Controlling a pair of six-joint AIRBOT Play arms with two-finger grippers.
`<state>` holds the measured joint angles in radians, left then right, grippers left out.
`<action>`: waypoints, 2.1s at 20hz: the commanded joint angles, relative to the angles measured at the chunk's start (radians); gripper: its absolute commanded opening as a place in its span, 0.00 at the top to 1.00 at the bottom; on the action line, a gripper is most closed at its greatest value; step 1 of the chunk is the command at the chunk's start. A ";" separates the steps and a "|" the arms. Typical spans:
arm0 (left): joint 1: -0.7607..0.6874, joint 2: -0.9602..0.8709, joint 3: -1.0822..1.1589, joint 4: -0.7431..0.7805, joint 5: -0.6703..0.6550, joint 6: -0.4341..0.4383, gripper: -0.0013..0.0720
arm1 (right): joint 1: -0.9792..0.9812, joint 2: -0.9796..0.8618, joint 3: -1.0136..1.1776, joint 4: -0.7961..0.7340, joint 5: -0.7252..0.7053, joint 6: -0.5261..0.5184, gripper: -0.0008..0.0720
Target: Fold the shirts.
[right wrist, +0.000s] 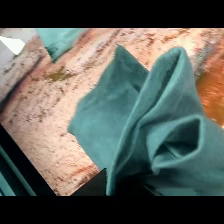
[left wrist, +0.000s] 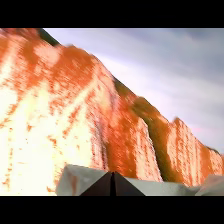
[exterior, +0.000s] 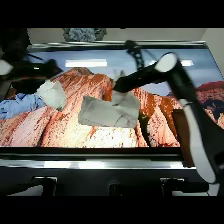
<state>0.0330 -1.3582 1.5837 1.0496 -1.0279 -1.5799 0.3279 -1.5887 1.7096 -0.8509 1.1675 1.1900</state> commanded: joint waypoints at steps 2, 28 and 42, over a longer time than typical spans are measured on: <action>0.232 0.208 0.000 0.096 -0.091 -0.018 0.94 | 0.188 -0.232 0.000 0.226 -0.235 0.011 0.92; 0.221 0.247 -0.130 0.099 -0.131 0.039 0.94 | -0.202 -0.252 -0.348 0.345 0.013 -0.237 0.93; 0.221 0.246 -0.130 0.099 -0.090 0.090 0.94 | -0.903 0.105 0.001 0.005 0.367 -0.039 0.93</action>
<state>0.2543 -1.1122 1.4536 1.1484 -1.1259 -1.5093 -0.4191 -1.5269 1.6848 -0.7876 1.4536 1.1084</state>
